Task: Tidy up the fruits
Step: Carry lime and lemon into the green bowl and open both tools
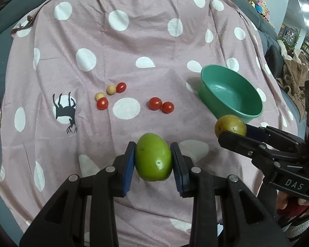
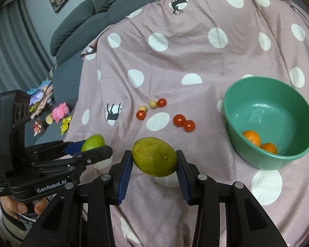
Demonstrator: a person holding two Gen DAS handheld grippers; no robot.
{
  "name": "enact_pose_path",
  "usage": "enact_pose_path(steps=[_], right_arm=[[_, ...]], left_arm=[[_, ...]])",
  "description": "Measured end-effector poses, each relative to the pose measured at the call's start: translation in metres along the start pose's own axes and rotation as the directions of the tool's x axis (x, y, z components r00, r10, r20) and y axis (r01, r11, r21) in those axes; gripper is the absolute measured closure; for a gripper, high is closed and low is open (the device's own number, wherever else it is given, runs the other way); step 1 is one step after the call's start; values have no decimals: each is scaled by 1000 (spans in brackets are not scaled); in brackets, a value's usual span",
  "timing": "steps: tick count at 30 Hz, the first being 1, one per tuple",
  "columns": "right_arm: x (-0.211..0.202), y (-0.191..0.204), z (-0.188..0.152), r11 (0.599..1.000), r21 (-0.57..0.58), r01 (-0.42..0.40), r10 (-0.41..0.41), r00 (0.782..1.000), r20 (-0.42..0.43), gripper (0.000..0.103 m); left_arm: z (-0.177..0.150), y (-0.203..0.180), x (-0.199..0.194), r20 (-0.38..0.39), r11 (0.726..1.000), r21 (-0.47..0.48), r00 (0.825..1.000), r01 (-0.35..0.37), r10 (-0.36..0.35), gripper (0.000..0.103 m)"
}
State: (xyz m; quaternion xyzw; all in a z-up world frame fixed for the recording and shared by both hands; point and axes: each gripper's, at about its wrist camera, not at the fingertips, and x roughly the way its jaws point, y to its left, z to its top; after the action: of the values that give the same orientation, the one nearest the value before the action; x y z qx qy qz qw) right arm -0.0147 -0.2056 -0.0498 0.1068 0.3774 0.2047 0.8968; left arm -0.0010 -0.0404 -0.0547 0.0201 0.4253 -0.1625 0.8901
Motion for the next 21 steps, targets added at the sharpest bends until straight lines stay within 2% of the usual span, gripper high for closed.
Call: enact_pose_path(steps=[21], right_arm=[[-21, -54, 2, 994, 99, 36, -42, 997, 57, 60]], left_arm=[[31, -55, 20, 2, 992, 128, 1000, 23, -24, 70]])
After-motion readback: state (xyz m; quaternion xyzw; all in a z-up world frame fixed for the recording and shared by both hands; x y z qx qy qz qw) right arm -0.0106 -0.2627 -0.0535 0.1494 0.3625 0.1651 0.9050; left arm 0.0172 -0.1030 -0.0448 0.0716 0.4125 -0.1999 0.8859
